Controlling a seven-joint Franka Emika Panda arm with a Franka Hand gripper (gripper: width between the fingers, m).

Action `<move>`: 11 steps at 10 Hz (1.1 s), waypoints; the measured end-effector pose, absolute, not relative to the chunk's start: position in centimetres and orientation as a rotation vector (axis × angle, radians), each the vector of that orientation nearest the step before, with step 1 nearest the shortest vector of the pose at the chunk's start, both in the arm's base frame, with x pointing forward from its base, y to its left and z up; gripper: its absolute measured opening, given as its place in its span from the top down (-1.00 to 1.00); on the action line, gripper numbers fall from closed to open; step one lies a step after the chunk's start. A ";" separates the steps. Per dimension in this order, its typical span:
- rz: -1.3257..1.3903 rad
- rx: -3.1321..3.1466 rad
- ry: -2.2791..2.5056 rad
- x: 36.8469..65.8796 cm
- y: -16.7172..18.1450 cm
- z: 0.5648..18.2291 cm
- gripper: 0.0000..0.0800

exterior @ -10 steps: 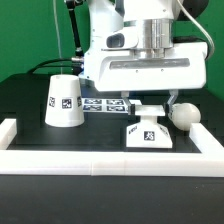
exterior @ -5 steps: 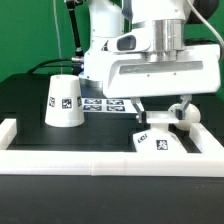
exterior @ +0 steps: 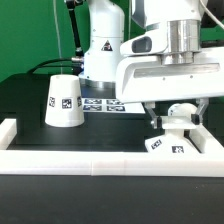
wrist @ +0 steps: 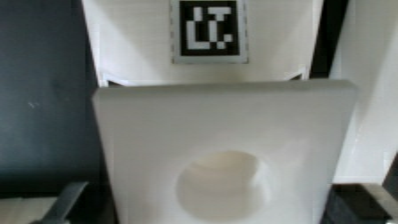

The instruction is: Assemble lamp

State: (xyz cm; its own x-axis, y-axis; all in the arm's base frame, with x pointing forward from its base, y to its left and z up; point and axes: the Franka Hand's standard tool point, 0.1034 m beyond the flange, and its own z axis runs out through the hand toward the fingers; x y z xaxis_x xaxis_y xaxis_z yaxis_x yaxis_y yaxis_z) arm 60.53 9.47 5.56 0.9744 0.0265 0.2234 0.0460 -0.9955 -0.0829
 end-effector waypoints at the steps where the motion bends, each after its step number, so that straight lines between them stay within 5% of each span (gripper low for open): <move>1: -0.348 -3.032 -0.058 60.9 9.8 5.6 -0.34; 5: -0.354 -3.030 -0.049 61.2 10.1 5.6 -0.34; 7: -0.353 -3.030 -0.050 61.2 10.1 5.5 -0.70; 8: -0.350 -3.030 -0.046 61.0 10.0 5.6 -0.70; 11: -0.316 -3.039 -0.048 57.7 9.6 6.8 -0.75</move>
Offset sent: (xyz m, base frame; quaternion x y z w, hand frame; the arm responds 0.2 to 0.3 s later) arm 0.0066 0.0125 0.0002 0.0121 -0.0049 0.0277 0.9995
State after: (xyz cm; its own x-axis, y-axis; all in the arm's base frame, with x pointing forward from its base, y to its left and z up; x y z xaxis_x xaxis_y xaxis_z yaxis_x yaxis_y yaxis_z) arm 57.67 9.59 6.81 0.9782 0.0224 0.2066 0.0400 -0.9959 -0.0816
